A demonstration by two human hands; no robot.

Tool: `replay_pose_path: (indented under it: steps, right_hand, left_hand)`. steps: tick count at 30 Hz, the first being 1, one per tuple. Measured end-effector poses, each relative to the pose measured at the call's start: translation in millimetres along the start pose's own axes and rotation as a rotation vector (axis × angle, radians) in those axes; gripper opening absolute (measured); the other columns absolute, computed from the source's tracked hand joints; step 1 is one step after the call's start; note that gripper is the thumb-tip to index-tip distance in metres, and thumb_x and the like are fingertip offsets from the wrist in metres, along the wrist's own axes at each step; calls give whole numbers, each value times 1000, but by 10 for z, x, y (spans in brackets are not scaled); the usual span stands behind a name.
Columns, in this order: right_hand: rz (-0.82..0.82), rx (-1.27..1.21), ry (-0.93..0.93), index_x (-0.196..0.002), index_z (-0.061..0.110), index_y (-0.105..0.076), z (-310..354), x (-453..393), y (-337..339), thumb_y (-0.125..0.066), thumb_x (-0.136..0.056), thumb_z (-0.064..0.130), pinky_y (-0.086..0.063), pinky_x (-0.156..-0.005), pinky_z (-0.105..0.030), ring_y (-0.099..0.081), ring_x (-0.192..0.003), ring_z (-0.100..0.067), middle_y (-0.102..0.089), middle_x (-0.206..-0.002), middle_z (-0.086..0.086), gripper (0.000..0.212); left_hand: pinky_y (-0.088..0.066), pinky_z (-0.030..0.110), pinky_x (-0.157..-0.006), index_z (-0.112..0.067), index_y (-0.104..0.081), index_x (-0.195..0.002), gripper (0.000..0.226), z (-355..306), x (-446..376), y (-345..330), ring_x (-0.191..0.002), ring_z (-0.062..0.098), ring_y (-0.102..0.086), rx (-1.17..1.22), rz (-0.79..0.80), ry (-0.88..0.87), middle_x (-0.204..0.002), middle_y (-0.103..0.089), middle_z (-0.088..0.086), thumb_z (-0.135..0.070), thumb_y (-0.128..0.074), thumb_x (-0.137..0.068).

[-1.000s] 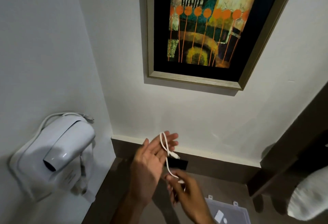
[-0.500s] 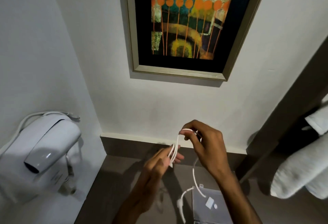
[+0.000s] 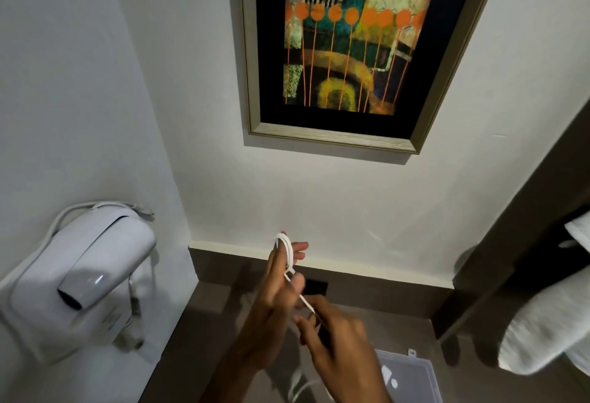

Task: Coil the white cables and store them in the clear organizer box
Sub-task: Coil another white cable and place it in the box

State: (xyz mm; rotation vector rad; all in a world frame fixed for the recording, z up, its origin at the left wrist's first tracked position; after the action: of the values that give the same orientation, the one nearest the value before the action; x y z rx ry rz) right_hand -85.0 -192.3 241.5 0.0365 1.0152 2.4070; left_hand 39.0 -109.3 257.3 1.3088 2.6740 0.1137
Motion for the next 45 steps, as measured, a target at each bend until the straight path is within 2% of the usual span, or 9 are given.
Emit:
replay_pose_path:
  steps: [6,12,15,20,29,33,36,40,45]
  right_hand:
    - [-263,325,176,-100,41,-62,124,-187,714,-64,-98,52,-53,-59,-20,-56,-59,1,-73,-82,23,11]
    - [-196,-52,267,-90,28,-74,-107,-728,973,-75,-98,17,-50,-64,-20,-72,-72,-6,-77,-82,13,14]
    - [-153,-545,113,-86,13,-77,-251,-694,636,-68,-97,-4,-52,-60,-19,-66,-62,-7,-77,-74,3,22]
    - [-5,-892,-118,-120,28,-80,-227,-245,-39,-80,-94,26,-42,-37,-18,-52,-33,-14,-76,-73,-7,26]
    - [103,-805,-288,-130,25,-65,70,136,273,-83,-89,1,-60,-56,-31,-66,-50,-23,-82,-85,-14,51]
    - [190,-461,-168,-124,40,-68,167,164,570,-80,-94,12,-69,-79,-34,-80,-68,-13,-86,-98,8,44]
    - [144,67,85,-120,67,-62,199,81,840,-74,-99,34,-62,-81,-15,-78,-82,5,-74,-95,46,41]
    - [-83,525,522,-123,41,-75,153,-126,1132,-69,-91,18,-66,-69,-33,-81,-87,-9,-84,-107,21,39]
    - [-425,602,626,-107,21,-85,-202,-567,1192,-83,-89,1,-61,-59,-38,-79,-74,-24,-87,-103,6,28]
  left_hand:
    - [-27,3,-115,-34,-27,-156,85,149,165,-246,-142,-10,-37,-326,-123,-151,-155,-43,-18,-81,-35,-86]
    - [-56,28,-85,-7,-71,-120,128,-177,91,-256,-81,21,-71,460,276,126,-90,-75,15,-102,-54,-37]
    - [-58,37,-87,6,-73,-120,116,-263,74,-221,-89,30,-71,716,191,105,-111,-67,33,-90,-63,-54]
    - [-41,41,-106,-13,-66,-134,104,-177,5,-95,-124,28,-66,738,18,100,-136,-66,21,-88,-58,-62]
    - [-42,39,-114,-30,-59,-128,60,-100,-51,-20,-126,23,-62,258,-268,105,-130,-69,8,-71,-40,-88]
    - [-36,56,-118,-24,-62,-104,39,39,-157,187,-128,42,-56,52,-134,78,-132,-64,24,-23,-24,-112]
    - [-37,45,-121,-26,-66,-124,47,136,-180,137,-131,21,-57,-129,-189,125,-136,-66,3,-49,-31,-104]
    - [-42,50,-116,-26,-68,-128,75,235,45,-23,-125,13,-62,-185,-150,23,-124,-72,-14,-77,-34,-86]
    - [-56,20,-89,7,-59,-134,154,-20,64,-162,-96,16,-73,228,290,162,-119,-69,33,-109,-40,-34]
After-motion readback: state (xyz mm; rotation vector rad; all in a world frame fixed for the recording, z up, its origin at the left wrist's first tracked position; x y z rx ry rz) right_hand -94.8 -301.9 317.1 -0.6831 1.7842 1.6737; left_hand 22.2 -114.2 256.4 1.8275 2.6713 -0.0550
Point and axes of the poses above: each hand's wrist, its own x-axis away from the middle knuckle, its own y-axis out of the back of the hand, z = x × y, the point moved 2 cm from there along -x, towards the middle knuckle
